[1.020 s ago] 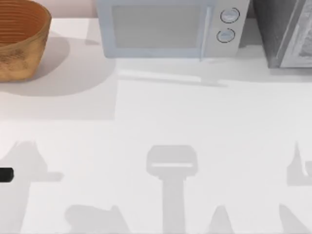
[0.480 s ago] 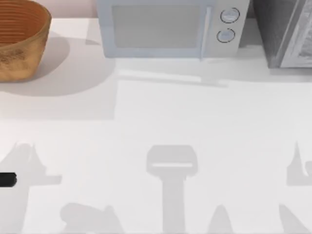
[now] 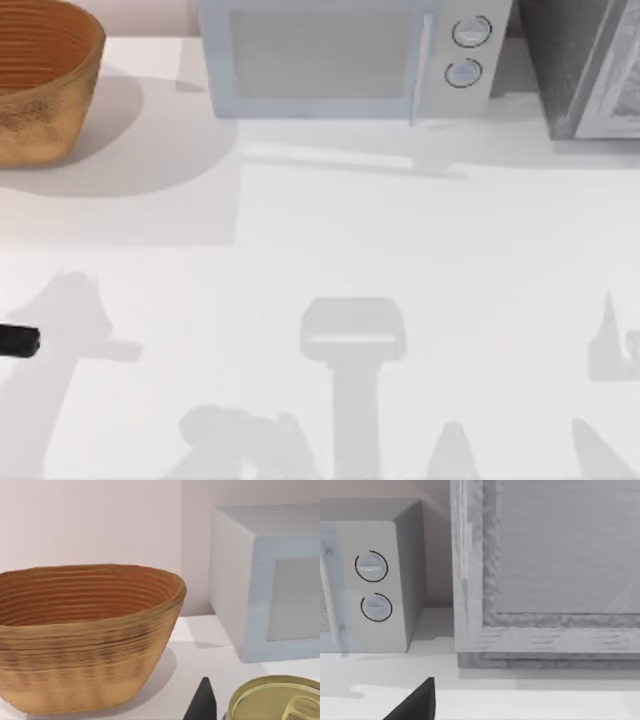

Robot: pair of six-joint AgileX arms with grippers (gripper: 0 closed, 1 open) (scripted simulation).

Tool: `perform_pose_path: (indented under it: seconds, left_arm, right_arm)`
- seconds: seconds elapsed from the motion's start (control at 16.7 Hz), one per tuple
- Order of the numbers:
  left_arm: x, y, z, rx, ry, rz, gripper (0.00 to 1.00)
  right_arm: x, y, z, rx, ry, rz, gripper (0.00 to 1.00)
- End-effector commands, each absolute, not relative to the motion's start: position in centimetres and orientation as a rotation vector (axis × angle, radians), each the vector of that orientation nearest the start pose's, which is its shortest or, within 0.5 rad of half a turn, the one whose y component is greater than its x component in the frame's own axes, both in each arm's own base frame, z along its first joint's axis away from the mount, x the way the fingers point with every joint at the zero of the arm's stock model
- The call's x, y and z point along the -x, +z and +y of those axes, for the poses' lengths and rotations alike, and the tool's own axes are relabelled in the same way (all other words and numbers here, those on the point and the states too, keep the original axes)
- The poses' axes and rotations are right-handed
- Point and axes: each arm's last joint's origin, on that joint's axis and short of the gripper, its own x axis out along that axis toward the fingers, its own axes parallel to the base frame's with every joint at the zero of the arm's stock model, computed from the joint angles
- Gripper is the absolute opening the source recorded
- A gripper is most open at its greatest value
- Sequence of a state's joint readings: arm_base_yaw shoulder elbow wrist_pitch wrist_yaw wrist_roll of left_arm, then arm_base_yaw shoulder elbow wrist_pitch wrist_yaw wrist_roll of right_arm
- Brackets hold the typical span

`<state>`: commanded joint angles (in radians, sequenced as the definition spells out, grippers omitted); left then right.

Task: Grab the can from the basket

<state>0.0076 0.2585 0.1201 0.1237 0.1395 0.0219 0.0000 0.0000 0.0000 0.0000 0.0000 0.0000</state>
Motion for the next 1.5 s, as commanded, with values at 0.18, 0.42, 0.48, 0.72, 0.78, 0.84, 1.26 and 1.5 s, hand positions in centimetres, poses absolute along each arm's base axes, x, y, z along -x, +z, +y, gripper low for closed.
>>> perform_pose_path:
  seconds: [0.18, 0.42, 0.48, 0.72, 0.78, 0.84, 1.26, 1.5]
  left_arm:
    - [-14.2, 21.6, -0.9, -0.03, -0.271, 0.015, 0.0]
    - [-19.2, 24.1, -1.7, -0.05, -0.513, 0.013, 0.0]
    - [-20.9, 24.4, -2.0, -0.054, -0.58, 0.013, 0.0]
    - [-28.1, 23.3, -3.2, -0.066, -0.859, 0.009, 0.0]
    - [-29.9, 22.4, -3.5, -0.066, -0.929, 0.008, 0.0]
    - [-31.6, 21.2, -3.9, -0.066, -0.997, 0.007, 0.0]
    - [-39.4, 9.4, -5.6, -0.034, -1.408, 0.003, 0.0]
    - [-40.4, 3.6, -6.0, -0.009, -1.549, 0.001, 0.0]
  right_arm:
    - [-10.6, 16.0, -0.1, 0.0, 0.0, 0.0, 1.0]
    - [-10.6, 16.0, -0.1, 0.0, 0.0, 0.0, 1.0]
    - [-10.6, 16.0, -0.1, 0.0, 0.0, 0.0, 1.0]
    - [-10.6, 16.0, -0.1, 0.0, 0.0, 0.0, 1.0]
    - [-10.6, 16.0, -0.1, 0.0, 0.0, 0.0, 1.0]
    - [-10.6, 16.0, -0.1, 0.0, 0.0, 0.0, 1.0]
    - [-10.6, 16.0, -0.1, 0.0, 0.0, 0.0, 1.0]
    - [-10.6, 16.0, -0.1, 0.0, 0.0, 0.0, 1.0]
